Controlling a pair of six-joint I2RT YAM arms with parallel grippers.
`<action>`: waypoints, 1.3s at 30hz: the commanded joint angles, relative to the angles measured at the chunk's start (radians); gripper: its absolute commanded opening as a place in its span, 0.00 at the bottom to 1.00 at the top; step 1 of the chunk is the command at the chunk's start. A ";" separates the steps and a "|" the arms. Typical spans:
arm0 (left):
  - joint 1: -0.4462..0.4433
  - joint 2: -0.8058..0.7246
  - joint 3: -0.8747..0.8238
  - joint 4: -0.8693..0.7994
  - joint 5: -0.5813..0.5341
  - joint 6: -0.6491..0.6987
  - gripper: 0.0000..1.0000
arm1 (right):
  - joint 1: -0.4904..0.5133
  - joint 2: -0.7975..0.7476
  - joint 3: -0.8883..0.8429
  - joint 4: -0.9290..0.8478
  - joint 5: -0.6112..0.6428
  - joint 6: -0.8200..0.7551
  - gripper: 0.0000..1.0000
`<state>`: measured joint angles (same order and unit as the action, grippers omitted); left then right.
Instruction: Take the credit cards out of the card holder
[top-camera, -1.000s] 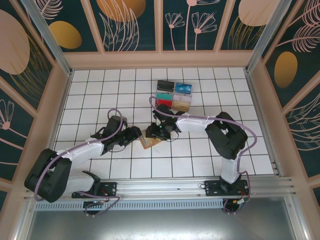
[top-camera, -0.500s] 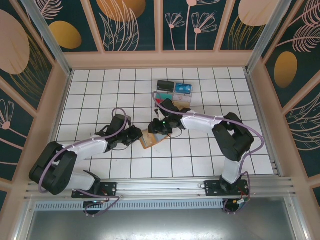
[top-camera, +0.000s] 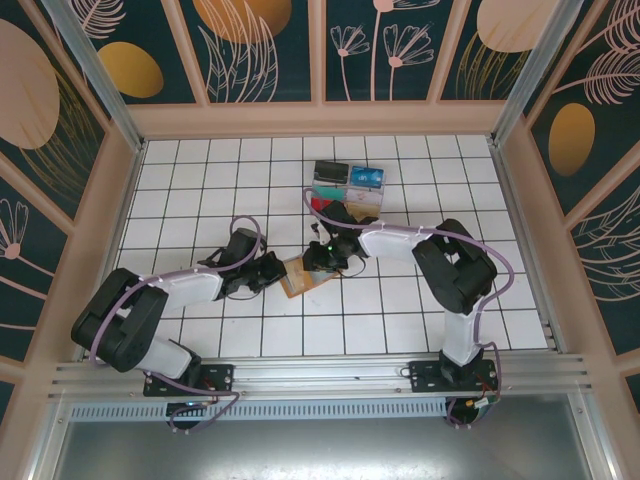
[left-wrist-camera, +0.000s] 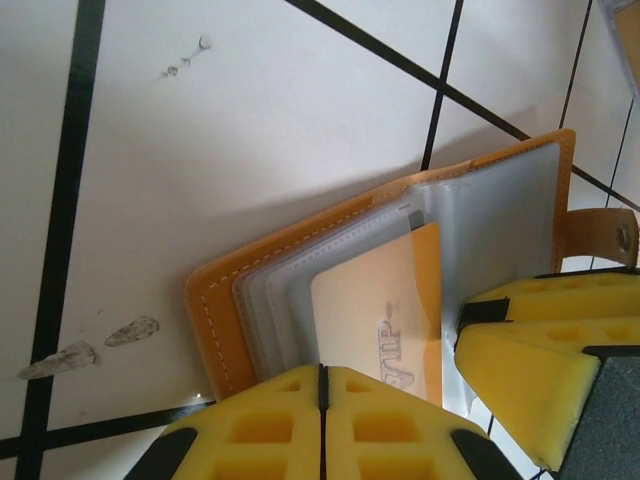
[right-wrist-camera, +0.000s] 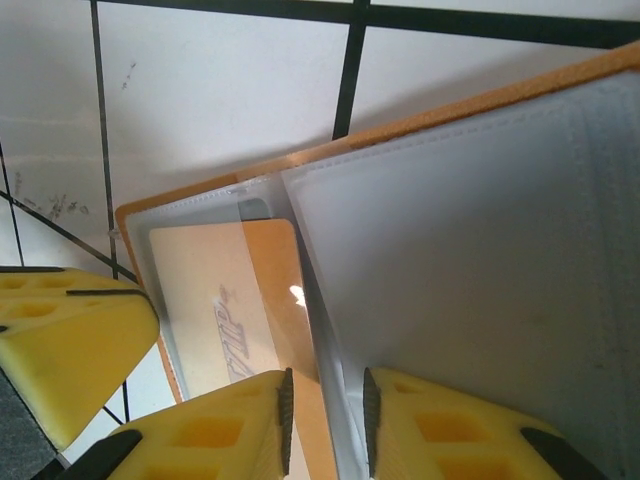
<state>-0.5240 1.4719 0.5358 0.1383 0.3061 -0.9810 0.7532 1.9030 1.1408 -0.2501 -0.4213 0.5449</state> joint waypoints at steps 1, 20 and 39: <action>-0.005 0.006 -0.025 0.031 -0.014 0.014 0.08 | -0.006 0.031 0.021 0.015 -0.031 -0.039 0.28; -0.004 0.050 -0.069 0.023 -0.041 0.029 0.06 | -0.036 0.068 -0.013 0.043 -0.046 -0.023 0.27; -0.005 0.058 -0.093 0.045 -0.035 0.032 0.08 | -0.049 0.012 -0.091 0.223 -0.215 0.007 0.04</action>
<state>-0.5240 1.4952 0.4763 0.2676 0.3050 -0.9726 0.6971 1.9434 1.0740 -0.0616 -0.6117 0.5468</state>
